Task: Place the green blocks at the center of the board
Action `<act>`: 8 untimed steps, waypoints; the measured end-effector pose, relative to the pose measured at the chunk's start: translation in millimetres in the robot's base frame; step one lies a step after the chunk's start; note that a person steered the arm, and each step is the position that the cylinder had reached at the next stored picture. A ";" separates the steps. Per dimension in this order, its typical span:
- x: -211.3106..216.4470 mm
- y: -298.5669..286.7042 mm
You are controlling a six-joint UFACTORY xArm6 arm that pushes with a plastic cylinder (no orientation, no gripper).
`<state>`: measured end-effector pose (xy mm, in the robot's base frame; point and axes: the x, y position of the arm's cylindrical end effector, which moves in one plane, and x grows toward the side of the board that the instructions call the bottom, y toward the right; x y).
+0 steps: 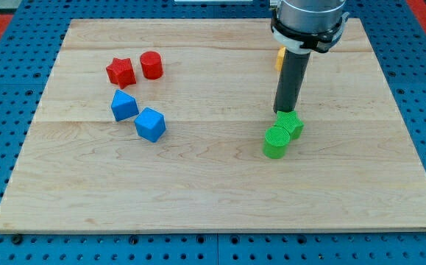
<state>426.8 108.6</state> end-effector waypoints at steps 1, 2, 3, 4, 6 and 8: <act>-3.6 8.1; -2.1 56.5; 27.8 109.8; 30.6 41.3; -32.9 -44.6; 104.9 0.3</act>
<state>531.6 108.9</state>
